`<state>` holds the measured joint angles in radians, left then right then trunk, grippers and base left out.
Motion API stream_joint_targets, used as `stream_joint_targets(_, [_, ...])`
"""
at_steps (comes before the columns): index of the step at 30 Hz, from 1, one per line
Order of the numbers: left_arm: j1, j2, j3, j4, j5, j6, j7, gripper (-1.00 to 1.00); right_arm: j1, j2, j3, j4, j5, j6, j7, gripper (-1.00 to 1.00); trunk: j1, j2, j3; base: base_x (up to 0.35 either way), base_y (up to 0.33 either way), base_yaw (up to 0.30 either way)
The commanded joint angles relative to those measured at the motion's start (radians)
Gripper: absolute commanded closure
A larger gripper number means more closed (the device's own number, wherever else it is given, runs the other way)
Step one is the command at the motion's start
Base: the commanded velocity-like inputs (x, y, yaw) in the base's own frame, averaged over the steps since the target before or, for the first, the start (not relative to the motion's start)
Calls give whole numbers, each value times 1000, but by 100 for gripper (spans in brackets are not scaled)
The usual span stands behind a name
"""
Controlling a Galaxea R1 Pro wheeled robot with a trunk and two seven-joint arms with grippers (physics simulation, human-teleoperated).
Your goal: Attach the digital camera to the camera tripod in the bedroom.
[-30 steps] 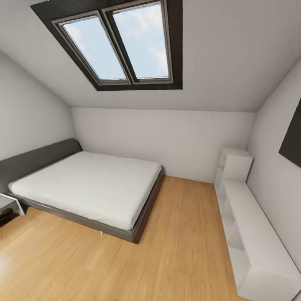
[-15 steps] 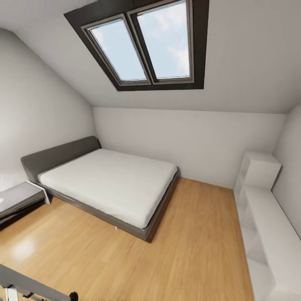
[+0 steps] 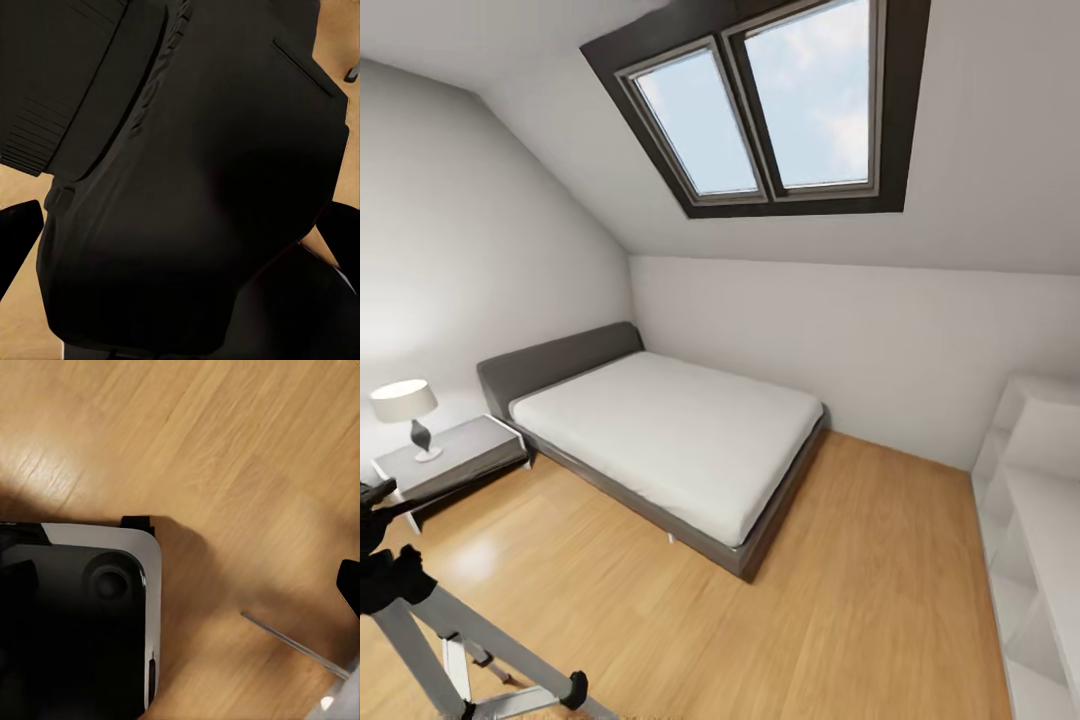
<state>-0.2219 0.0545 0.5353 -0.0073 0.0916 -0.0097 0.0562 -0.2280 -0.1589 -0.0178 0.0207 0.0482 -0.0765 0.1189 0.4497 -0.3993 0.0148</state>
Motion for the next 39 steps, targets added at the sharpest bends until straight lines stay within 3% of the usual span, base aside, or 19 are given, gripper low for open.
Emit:
stream_joint_targets(1, [-1,0,-6,1,9,-1,3,100,-1,0,-2,2,5,-5,3,-100,0,-1,0,0,0,280])
stream_joint_targets(9, [-1,-1,-7,1,4,-1,3,100,-1,2,1,3,9,-3,1,-100,0,-1,0,0,0,282])
stream_joint_targets(14, [-1,-1,-8,1,4,-2,3,100,-1,12,59,6,50,-5,-2,-100,0,-1,0,0,0,283])
stream_joint_targets(20, [-1,-1,-8,1,5,-2,3,100,-1,13,88,8,76,-7,-3,-100,0,-1,0,0,0,283])
stream_joint_targets(39, [-1,-1,-7,1,5,-2,4,100,-1,12,96,7,81,-8,-4,-100,0,-1,0,0,0,283])
